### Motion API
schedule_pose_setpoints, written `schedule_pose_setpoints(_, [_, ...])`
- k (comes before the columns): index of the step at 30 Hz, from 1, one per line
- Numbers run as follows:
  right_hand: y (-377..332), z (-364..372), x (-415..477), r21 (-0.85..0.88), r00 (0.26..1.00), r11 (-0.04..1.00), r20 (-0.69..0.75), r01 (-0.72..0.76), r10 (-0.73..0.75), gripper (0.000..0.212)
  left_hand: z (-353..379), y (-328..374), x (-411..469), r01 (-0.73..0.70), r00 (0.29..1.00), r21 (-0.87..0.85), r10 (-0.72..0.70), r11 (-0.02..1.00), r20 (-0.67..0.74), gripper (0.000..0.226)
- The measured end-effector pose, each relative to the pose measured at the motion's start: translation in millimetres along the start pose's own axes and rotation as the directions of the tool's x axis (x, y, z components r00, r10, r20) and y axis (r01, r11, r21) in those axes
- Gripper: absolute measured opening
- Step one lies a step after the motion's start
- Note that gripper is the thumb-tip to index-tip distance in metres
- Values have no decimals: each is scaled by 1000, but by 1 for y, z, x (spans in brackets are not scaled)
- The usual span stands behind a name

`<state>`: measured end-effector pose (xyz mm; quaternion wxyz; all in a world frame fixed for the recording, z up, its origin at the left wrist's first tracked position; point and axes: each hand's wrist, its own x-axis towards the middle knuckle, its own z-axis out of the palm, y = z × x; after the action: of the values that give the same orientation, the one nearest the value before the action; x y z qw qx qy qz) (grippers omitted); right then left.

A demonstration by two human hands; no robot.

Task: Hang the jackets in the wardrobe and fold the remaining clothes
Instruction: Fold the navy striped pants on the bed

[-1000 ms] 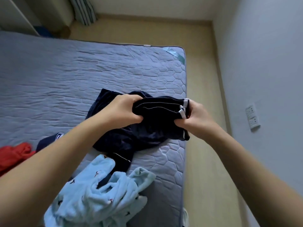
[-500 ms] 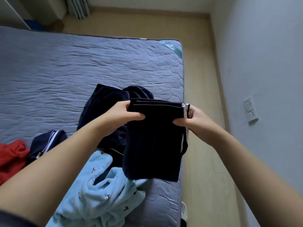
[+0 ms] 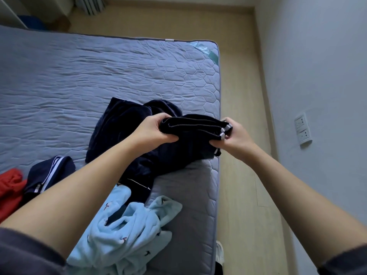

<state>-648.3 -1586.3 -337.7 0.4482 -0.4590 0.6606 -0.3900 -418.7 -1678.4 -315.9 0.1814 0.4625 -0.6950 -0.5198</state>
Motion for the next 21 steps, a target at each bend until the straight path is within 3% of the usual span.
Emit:
schedule_pose_setpoints(4, [21, 9, -30, -11, 995, 1000, 91, -26, 27, 28, 10, -19, -25, 27, 985, 7, -28, 1000, 170, 32])
schedule_pose_setpoints(10, [39, 12, -72, -84, 951, 986, 266, -142, 159, 33, 15, -34, -59, 171, 908, 49, -177, 984, 380, 13])
schedule_pose_setpoints(16, [27, -1, -53, 31, 931, 978, 315, -205, 185, 42, 8, -19, -41, 201, 930, -58, -172, 978, 325, 14])
schedule_pose_setpoints(21, [79, 10, 2, 49, 917, 949, 278, -311, 286, 37, 25, -65, 17, 261, 931, 33, -261, 965, 253, 17])
